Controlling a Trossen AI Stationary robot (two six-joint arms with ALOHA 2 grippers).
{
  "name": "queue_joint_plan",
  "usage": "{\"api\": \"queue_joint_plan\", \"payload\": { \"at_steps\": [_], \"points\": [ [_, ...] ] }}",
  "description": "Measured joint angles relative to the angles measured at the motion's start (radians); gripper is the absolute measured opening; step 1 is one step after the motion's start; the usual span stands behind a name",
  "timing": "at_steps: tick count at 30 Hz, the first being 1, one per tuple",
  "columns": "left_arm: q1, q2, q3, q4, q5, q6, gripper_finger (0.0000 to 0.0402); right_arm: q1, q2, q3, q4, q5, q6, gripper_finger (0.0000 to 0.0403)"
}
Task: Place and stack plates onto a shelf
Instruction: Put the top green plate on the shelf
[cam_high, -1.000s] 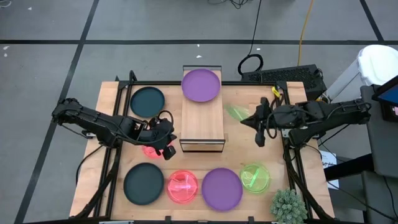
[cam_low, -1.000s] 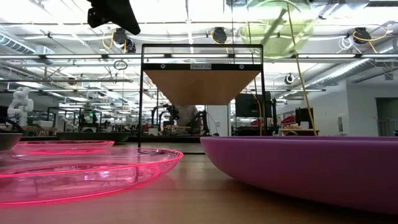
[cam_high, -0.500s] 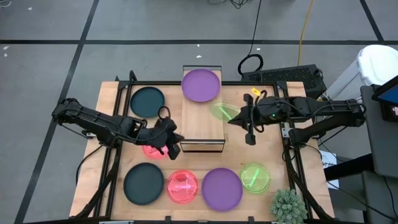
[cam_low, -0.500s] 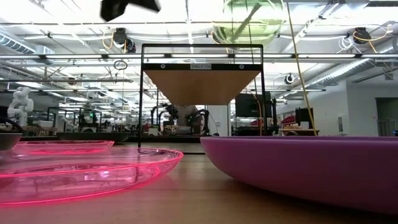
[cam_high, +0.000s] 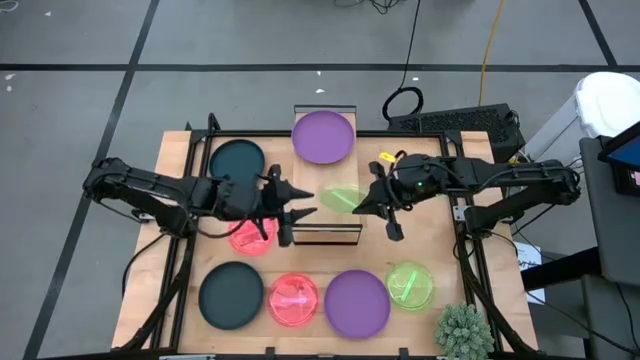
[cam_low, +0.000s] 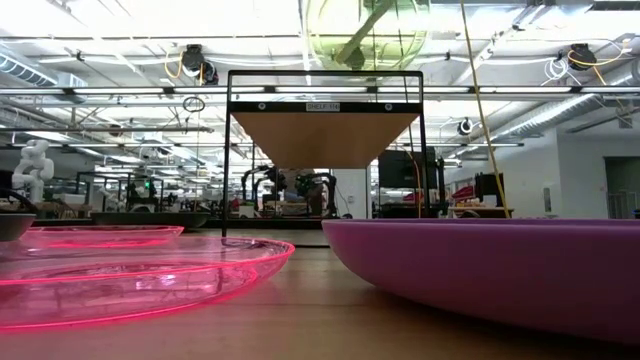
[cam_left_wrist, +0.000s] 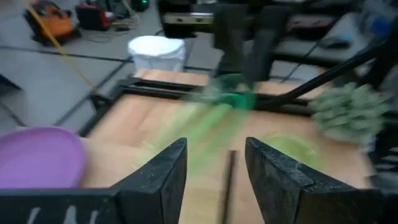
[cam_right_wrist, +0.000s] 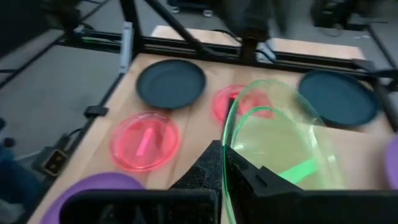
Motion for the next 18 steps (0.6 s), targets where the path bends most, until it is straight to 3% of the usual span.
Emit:
{"api": "queue_joint_plan", "payload": {
  "at_steps": [2, 7, 12, 18],
  "points": [
    [0.026, 0.001, 0.000, 0.001, 0.033, 0.058, 0.0164, -0.010, 0.008, 0.000, 0.011, -0.032, -0.005, 0.0000],
    [0.094, 0.001, 0.000, -0.019, 0.270, 0.120, 0.0163, -0.027, 0.022, 0.000, 0.022, -0.047, -0.005, 0.0000],
    [0.131, 0.001, 0.000, -0.037, 0.302, 0.176, 0.0163, -0.027, 0.040, 0.000, 0.036, -0.072, -0.004, 0.0000],
    [0.167, 0.001, 0.000, -0.078, 0.476, 0.240, 0.0163, -0.027, 0.068, 0.000, 0.083, -0.113, 0.004, 0.0000]
  ]
}}
